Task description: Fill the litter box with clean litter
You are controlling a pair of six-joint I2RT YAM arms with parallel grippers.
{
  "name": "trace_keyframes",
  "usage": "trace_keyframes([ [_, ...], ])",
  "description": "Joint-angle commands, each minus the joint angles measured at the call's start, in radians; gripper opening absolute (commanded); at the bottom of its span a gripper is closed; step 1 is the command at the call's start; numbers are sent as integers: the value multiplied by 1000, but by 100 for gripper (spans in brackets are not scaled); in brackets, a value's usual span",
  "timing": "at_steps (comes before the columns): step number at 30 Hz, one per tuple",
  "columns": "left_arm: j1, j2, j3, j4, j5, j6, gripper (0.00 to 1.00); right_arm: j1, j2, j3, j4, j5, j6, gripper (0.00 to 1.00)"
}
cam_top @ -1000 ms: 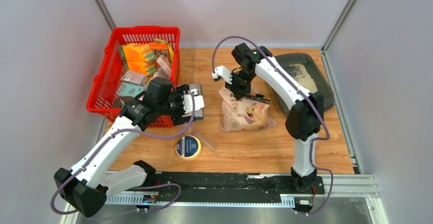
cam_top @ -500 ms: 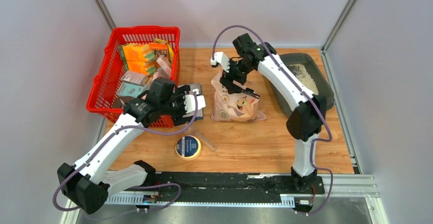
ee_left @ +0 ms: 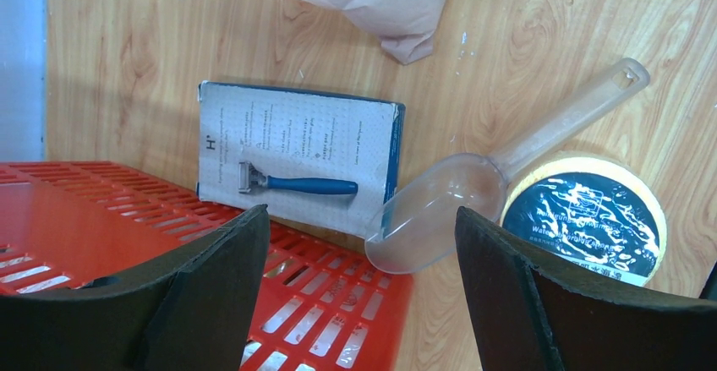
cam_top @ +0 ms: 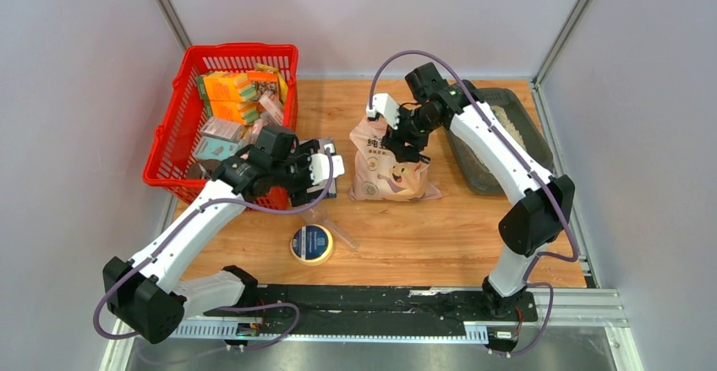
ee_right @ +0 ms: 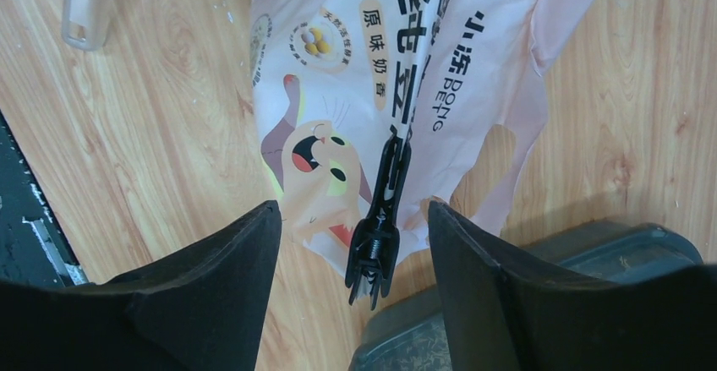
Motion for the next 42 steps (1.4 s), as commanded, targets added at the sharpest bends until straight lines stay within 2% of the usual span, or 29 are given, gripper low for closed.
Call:
trace_keyframes([
  [1, 5, -1, 36, -4, 21, -9, 88, -9, -5, -11, 12, 67, -33, 67],
  [14, 4, 13, 47, -3, 41, -20, 88, -24, -36, -62, 42, 139, -14, 48],
  [17, 5, 13, 44, -1, 44, -31, 88, -23, -40, -63, 45, 140, -20, 32],
  [18, 5, 15, 42, -1, 46, -31, 88, -24, -40, -66, 42, 139, -22, 14],
  [19, 5, 15, 42, -1, 46, -31, 88, -23, -43, -67, 42, 139, -20, 7],
  [21, 5, 15, 41, -1, 46, -32, 88, -23, -57, -62, 56, 144, -11, 0],
  [26, 5, 10, 33, -6, 37, -32, 88, -35, -149, -30, 50, 107, -23, 0],
  [28, 5, 10, 27, -7, 32, -33, 88, -38, -201, -34, 22, 33, -49, 0],
  [31, 5, 10, 19, -7, 32, -33, 88, -38, -241, -73, -118, -80, -88, 0],
  [35, 5, 18, 21, -9, 29, -31, 88, -38, -264, -226, -280, -174, -200, 0],
  [37, 5, 24, 25, -12, 24, -26, 88, -38, -269, -336, -312, -195, -223, 0],
  [42, 5, 44, 42, -35, 23, -20, 87, -38, -191, -458, -340, -229, -325, 1],
])
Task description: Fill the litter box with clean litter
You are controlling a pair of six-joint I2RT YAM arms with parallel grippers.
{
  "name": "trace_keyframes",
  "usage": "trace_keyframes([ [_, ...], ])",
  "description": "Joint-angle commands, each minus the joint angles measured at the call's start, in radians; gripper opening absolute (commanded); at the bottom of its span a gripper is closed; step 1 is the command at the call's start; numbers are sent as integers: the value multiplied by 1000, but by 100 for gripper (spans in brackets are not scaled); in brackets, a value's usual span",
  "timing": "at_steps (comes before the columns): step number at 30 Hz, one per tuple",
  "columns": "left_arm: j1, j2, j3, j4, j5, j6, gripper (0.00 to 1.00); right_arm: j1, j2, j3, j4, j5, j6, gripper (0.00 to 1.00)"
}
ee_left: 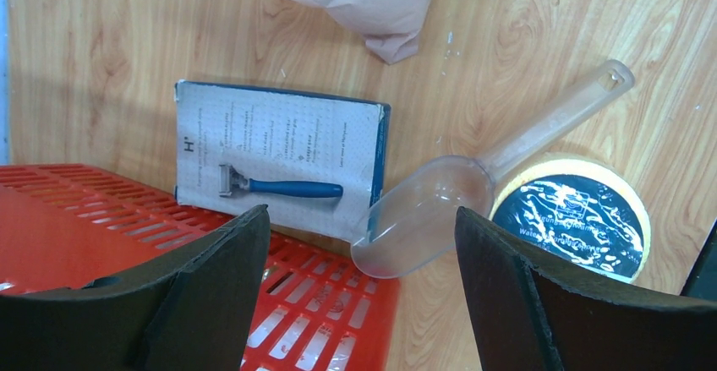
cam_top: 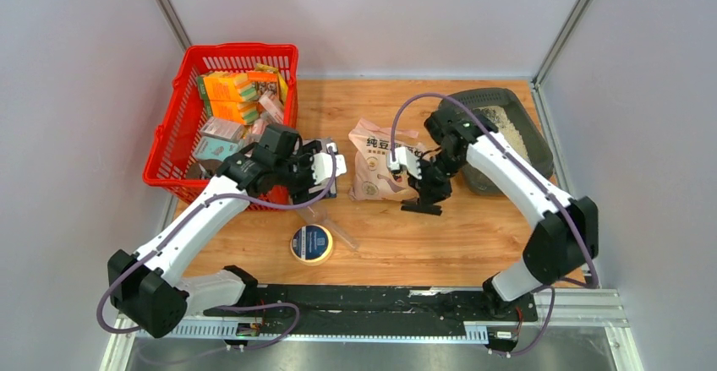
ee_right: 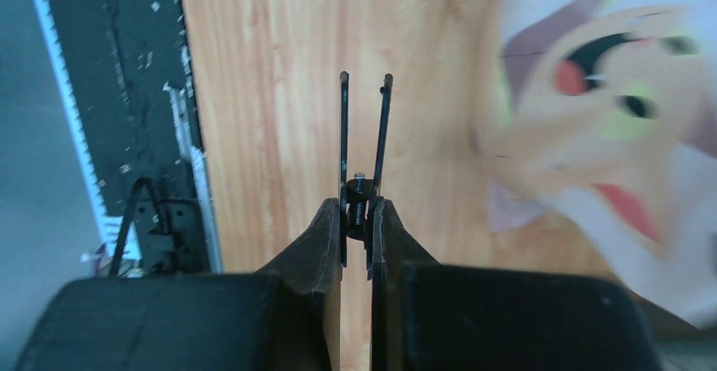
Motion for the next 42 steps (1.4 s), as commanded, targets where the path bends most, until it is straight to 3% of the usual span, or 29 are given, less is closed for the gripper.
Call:
trace_keyframes([
  [1, 5, 19, 35, -30, 16, -2, 87, -14, 98, -66, -247, -92, -138, 1],
  [4, 5, 29, 40, -23, 41, -17, 87, -47, 245, 1, -341, -143, -189, 3],
  [7, 5, 38, 47, -29, 54, -32, 87, -57, 275, -34, -336, -143, -249, 4],
  [22, 5, 113, 81, -39, 45, -32, 86, -134, 265, -252, -54, -60, -103, 15],
  [25, 5, 125, 95, -36, 41, -34, 86, -145, 275, -250, -30, -39, -92, 25],
  [28, 5, 131, 95, -47, 44, -3, 86, -163, 267, -235, -11, -22, -69, 32],
  [32, 7, 148, 105, -124, 58, 144, 86, -203, 233, -194, 1, -29, -16, 53],
  [38, 39, 219, 170, -178, 25, 293, 86, -232, 146, -139, -43, -11, -34, 56],
  [42, 54, 239, 219, -148, 74, 235, 86, -280, 129, 50, -103, -113, 3, 57],
])
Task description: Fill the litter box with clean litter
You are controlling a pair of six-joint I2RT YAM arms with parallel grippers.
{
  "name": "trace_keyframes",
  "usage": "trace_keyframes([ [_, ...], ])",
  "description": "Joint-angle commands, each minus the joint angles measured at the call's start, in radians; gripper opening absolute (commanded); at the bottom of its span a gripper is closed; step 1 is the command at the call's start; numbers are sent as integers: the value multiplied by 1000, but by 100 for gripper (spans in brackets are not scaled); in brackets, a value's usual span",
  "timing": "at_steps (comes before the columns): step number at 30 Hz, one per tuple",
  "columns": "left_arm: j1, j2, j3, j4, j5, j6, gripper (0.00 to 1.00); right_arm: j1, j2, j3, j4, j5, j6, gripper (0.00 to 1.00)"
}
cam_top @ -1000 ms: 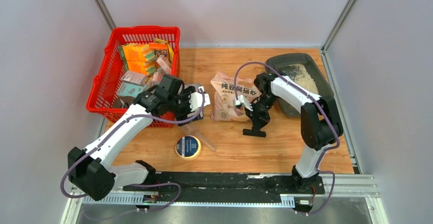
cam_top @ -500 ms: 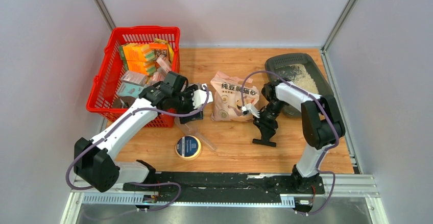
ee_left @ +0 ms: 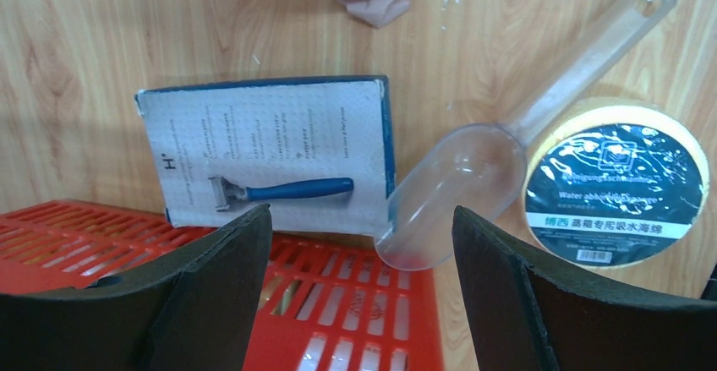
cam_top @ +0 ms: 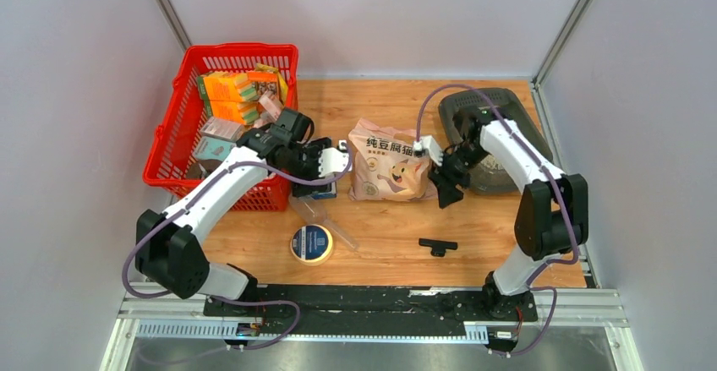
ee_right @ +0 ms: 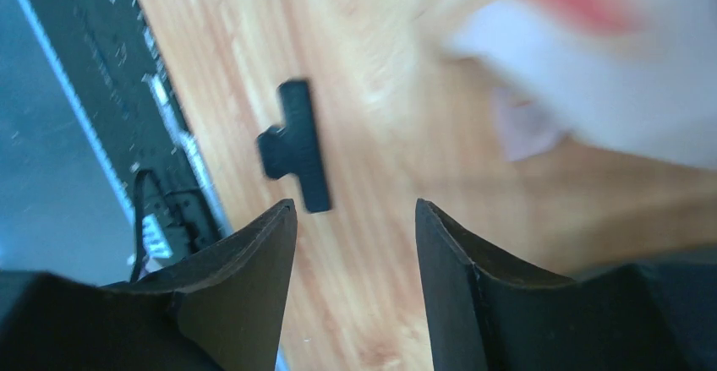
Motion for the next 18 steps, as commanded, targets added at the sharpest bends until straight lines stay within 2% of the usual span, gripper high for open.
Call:
trace_keyframes([
  [1, 44, 16, 93, 16, 95, -6, 86, -55, -50, 287, -77, -121, 64, 57],
  [2, 57, 19, 130, 38, 162, -120, 86, -63, -30, 336, -75, -180, 131, 59],
  [4, 87, 55, 180, 131, 210, -269, 86, -89, 0, 474, -45, -237, 211, 60],
  [5, 122, 77, 244, 160, 243, -428, 87, -93, 14, 499, -13, -277, 336, 61],
  [7, 149, 158, 317, 233, 267, -582, 87, -112, 43, 528, 137, -305, 468, 62],
  [8, 173, 190, 396, 248, 286, -710, 86, -113, 57, 530, 203, -272, 542, 62],
  [9, 181, 253, 435, 259, 289, -762, 85, -116, 92, 536, 271, -245, 696, 63],
  [10, 184, 282, 473, 259, 290, -806, 84, -119, 126, 547, 364, -219, 769, 68],
  [12, 190, 337, 558, 254, 283, -894, 81, -139, 247, 628, 422, -223, 951, 72],
  [13, 190, 345, 570, 259, 283, -911, 80, -144, 289, 662, 455, -249, 999, 75],
  [14, 190, 344, 567, 279, 275, -937, 79, -147, 327, 692, 460, -295, 1025, 84],
  [15, 190, 329, 557, 292, 274, -949, 78, -144, 362, 728, 471, -303, 1033, 88],
  [18, 190, 278, 497, 334, 246, -968, 78, -144, 453, 752, 459, -329, 1043, 89],
])
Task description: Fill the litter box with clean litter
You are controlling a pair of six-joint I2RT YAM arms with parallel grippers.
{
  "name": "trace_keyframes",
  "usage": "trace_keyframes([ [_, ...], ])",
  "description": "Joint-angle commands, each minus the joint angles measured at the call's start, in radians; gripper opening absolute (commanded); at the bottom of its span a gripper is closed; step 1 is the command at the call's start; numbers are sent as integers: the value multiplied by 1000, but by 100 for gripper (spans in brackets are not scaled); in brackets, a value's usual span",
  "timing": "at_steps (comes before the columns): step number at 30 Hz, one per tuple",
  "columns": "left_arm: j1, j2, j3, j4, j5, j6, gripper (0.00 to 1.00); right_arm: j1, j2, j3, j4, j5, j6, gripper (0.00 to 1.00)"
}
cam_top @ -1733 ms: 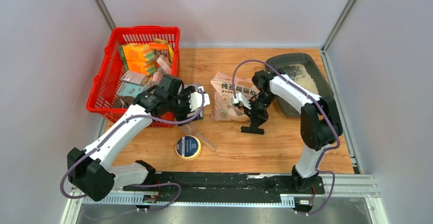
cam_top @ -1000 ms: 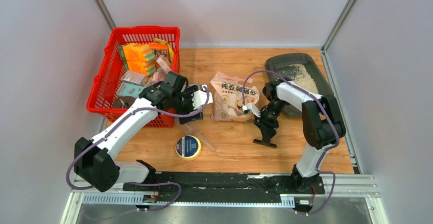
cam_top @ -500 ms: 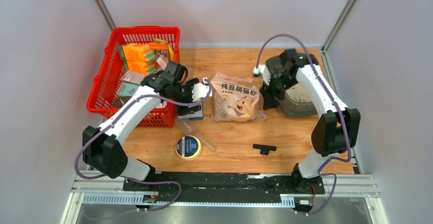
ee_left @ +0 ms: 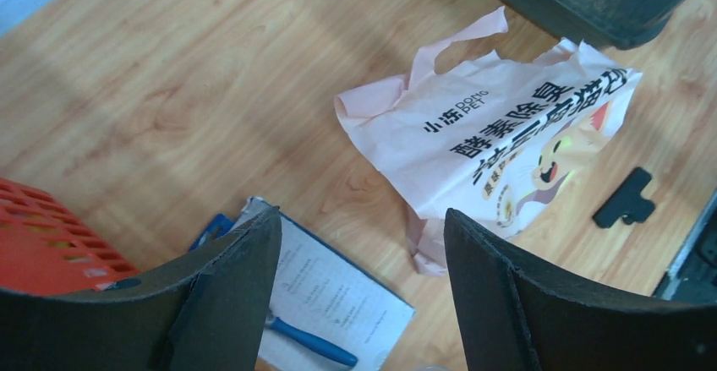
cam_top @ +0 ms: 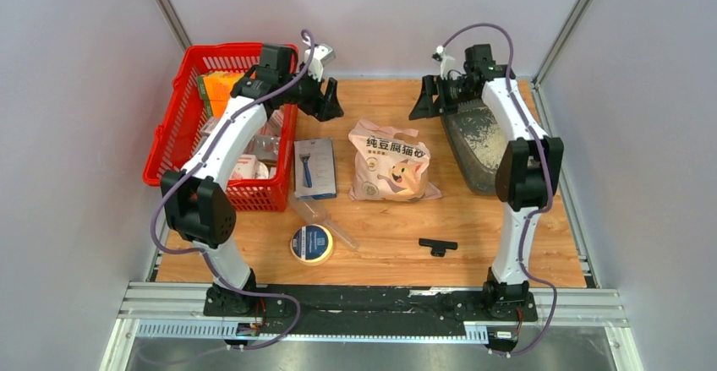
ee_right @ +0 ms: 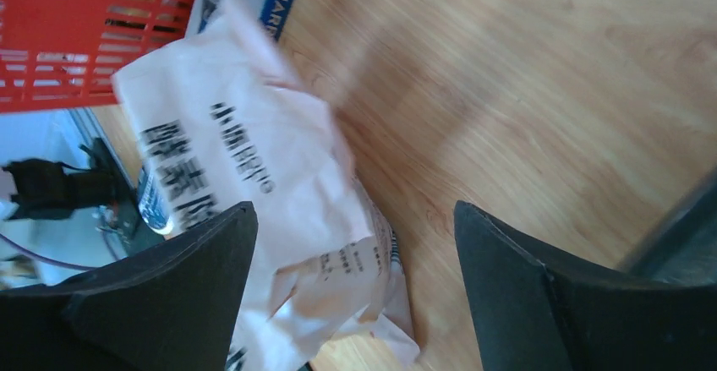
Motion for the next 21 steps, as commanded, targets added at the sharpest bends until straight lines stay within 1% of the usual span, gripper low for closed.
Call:
trace_keyframes([
  [1, -6, -86, -44, 78, 3, -164, 78, -7, 107, 54, 50, -80, 174, 89],
  [3, -6, -133, -87, 87, -12, -182, 78, -4, 116, 17, 52, -98, 168, 90],
  [6, -6, -191, -141, 97, -12, -171, 78, 5, 134, -10, 49, -156, 165, 85],
  [9, -6, -219, -170, 72, -29, -146, 78, 24, 151, -27, 53, -218, 185, 83],
  [10, -7, -222, -179, 63, -38, -125, 78, 30, 154, -30, 53, -228, 188, 81],
  [11, -7, -225, -184, 58, -42, -120, 78, 42, 158, -33, 55, -250, 188, 78],
  [12, -6, -225, -185, 57, -46, -116, 78, 48, 159, -35, 58, -259, 186, 72],
  [13, -6, -225, -186, 54, -51, -113, 78, 53, 159, -43, 56, -255, 189, 62],
  [15, -7, -221, -181, 52, -49, -106, 78, 70, 150, -53, 56, -232, 188, 56],
  [17, -6, -212, -173, 55, -51, -108, 78, 76, 130, -79, 55, -201, 174, 53],
  [20, -6, -196, -153, 52, -46, -103, 78, 77, 110, -92, 41, -146, 125, 39],
  [21, -7, -192, -144, 55, -40, -100, 78, 76, 99, -87, 38, -132, 105, 29],
])
